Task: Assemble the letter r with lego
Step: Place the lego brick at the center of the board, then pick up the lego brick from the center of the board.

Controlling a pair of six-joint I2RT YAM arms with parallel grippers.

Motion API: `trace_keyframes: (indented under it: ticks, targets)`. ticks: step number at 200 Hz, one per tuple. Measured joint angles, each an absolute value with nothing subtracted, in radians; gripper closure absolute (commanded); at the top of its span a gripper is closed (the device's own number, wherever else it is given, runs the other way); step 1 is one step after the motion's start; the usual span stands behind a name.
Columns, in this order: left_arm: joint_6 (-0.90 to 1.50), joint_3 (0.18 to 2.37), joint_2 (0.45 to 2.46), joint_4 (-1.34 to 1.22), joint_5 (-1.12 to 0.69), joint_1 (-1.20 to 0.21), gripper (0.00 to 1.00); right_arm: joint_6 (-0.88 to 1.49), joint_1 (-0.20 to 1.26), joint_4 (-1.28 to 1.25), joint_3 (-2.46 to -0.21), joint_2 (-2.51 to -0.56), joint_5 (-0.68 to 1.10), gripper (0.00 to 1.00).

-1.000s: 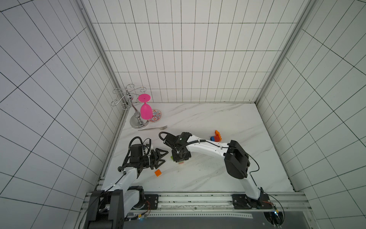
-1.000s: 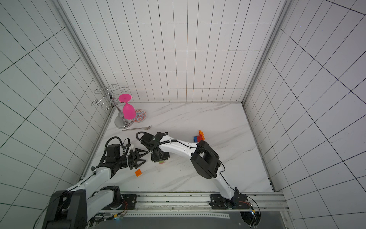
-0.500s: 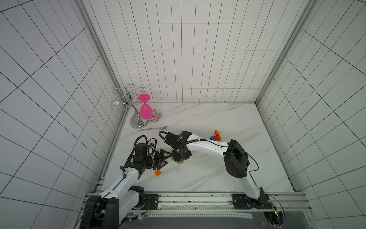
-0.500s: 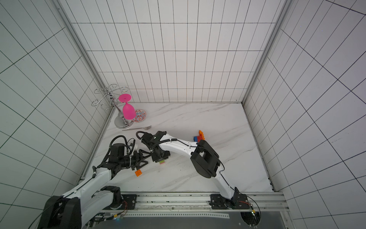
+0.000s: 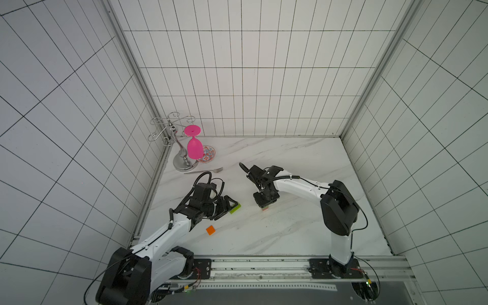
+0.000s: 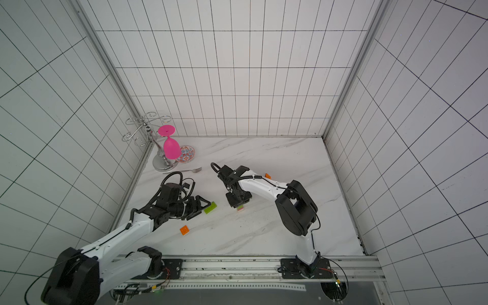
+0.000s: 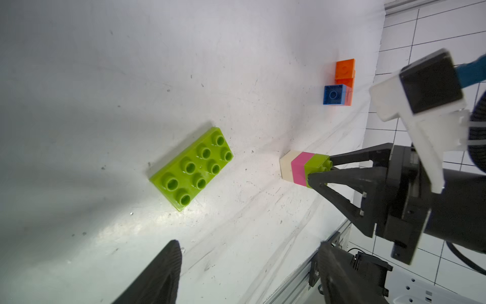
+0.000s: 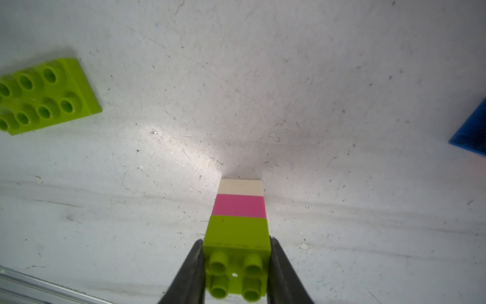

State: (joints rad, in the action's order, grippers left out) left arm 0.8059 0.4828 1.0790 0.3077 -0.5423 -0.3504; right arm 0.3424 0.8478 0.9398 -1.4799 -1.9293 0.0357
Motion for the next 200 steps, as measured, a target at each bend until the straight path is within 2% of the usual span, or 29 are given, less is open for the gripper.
trace_keyframes:
  ticks: [38, 57, 65, 82, 103, 122, 156, 181, 200]
  targets:
    - [0.765, 0.507, 1.096, 0.359, -0.495, -0.355, 0.24, 0.349, 0.842, 0.871, -1.407, -1.887, 0.054, 1.0]
    - [0.733, 0.535, 1.099, 0.407, -0.463, -0.358, 0.22, 0.364, 0.837, 0.836, -1.374, -1.866, 0.061, 0.93]
    - [0.721, 0.552, 1.102, 0.428, -0.45, -0.358, 0.21, 0.37, 0.837, 0.826, -1.365, -1.86, 0.061, 0.87]
    - [0.694, 0.585, 1.103, 0.466, -0.419, -0.358, 0.19, 0.382, 0.831, 0.817, -1.359, -1.853, 0.062, 0.58]
    - [0.664, 0.624, 1.103, 0.521, -0.371, -0.359, 0.18, 0.398, 0.813, 0.822, -1.36, -1.854, 0.073, 0.32]
    - [0.647, 0.658, 1.098, 0.58, -0.319, -0.359, 0.17, 0.403, 0.796, 0.845, -1.378, -1.855, 0.072, 0.17]
    - [0.674, 0.7, 1.028, 0.712, -0.189, -0.359, 0.16, 0.434, 0.789, 0.831, -1.454, -1.805, 0.039, 0.15]
    - [0.781, 0.697, 0.927, 0.823, -0.101, -0.364, 0.18, 0.479, 0.831, 0.776, -1.457, -1.744, 0.02, 0.17]
    - [0.866, 0.669, 0.853, 0.874, -0.07, -0.366, 0.19, 0.542, 0.889, 0.739, -1.497, -1.771, 0.013, 0.2]
